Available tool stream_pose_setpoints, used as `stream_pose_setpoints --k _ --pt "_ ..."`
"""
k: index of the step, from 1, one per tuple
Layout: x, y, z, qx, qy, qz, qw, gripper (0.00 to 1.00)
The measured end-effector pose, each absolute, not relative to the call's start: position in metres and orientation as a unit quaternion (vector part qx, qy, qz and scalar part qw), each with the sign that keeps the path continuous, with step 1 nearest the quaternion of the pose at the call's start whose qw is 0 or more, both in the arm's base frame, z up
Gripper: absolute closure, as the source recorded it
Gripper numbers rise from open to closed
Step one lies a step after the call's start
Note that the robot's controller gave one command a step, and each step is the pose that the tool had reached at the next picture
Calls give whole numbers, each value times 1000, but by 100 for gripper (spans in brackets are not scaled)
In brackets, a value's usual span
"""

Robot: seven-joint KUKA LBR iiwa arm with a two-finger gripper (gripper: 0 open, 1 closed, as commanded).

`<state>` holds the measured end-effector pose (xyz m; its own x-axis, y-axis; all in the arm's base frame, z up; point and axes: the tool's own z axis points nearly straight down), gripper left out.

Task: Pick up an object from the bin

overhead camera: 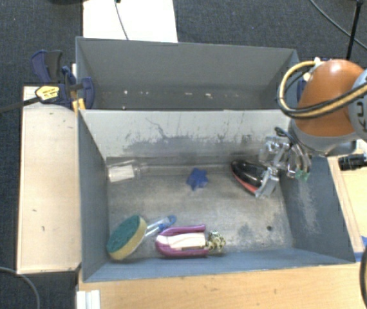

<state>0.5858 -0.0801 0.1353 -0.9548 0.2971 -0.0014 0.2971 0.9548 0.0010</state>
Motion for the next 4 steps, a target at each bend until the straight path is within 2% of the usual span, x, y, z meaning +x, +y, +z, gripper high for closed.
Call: stream_pose_setpoints --k 1,2,3,4 --pt "582 -81 69 292 956 0 -1 0" --pt "583 -81 69 291 957 0 0 0" --pt "583 -81 70 290 957 0 1 100" --pt "585 -82 140 288 958 1 4 100"
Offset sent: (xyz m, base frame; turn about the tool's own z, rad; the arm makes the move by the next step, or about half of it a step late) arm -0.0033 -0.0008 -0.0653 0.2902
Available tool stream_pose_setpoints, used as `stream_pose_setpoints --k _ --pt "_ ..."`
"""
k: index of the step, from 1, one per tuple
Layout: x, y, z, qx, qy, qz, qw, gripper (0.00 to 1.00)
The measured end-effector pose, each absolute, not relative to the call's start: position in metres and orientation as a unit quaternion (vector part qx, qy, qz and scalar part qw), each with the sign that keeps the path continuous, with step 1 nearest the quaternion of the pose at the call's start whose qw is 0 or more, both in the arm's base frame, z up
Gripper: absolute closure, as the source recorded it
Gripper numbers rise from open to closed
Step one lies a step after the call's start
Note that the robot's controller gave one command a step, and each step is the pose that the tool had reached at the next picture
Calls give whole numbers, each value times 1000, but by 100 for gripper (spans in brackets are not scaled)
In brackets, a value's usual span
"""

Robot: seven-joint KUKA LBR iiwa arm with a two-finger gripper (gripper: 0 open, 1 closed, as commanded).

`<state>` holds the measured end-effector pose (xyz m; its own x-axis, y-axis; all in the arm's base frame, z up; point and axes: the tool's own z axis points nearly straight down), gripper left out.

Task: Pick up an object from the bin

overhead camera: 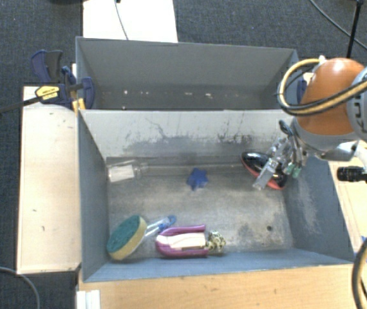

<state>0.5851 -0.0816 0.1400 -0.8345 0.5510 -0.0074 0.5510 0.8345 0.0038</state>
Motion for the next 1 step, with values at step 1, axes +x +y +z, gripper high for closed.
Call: stream_pose_setpoints --k 1 --pt "586 -82 160 285 958 1 2 100"
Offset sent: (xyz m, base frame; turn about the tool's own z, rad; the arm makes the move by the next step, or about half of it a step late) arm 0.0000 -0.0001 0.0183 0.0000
